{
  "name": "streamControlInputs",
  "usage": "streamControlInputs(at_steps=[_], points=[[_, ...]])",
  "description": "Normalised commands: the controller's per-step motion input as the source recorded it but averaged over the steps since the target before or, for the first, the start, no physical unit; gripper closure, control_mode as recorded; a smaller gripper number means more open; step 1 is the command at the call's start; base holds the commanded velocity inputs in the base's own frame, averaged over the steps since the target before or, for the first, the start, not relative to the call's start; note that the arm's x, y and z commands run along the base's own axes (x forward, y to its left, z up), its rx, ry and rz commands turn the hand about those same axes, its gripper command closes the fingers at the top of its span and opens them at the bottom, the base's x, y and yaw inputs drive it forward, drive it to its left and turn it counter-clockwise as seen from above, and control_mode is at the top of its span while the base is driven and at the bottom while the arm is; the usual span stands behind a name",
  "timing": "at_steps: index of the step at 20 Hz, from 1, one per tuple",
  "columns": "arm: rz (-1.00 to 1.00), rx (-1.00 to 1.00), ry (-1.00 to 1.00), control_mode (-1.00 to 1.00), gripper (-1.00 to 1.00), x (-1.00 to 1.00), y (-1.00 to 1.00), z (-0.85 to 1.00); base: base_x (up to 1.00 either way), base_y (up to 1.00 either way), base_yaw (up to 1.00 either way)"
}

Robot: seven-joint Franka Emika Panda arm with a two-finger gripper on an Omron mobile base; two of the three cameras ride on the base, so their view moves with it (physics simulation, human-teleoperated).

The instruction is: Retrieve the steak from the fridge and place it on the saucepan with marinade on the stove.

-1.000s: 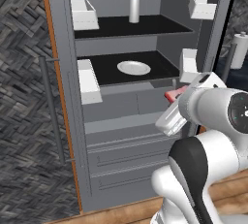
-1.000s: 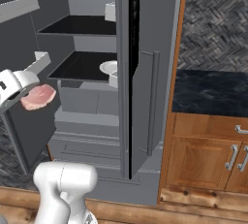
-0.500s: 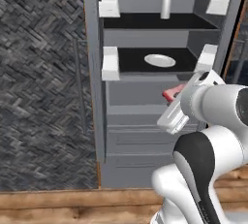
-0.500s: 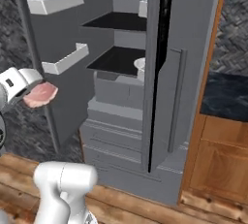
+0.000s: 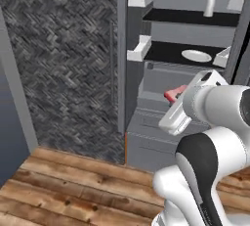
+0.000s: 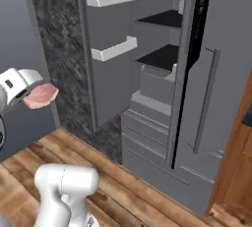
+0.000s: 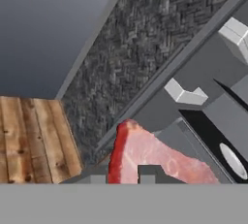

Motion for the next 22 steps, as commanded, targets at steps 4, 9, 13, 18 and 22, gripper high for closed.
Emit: streamControlInputs(at_steps=[4, 9, 13, 18, 22], points=[[0.00, 0.00, 0.00, 1.00, 1.00, 0.00, 0.00, 0.00, -0.52, -0.27, 0.65], [0.00, 0.00, 0.00, 1.00, 1.00, 0.00, 0.00, 0.00, -0.44, -0.25, 0.71], [0.00, 0.00, 0.00, 1.00, 1.00, 0.00, 0.00, 0.00, -0.63, -0.09, 0.79], [0.00, 0.00, 0.00, 1.00, 1.00, 0.00, 0.00, 0.00, -0.50, 0.00, 0.70], [0.00, 0.00, 0.00, 1.00, 1.00, 0.00, 0.00, 0.00, -0.29, 0.08, 0.56]])
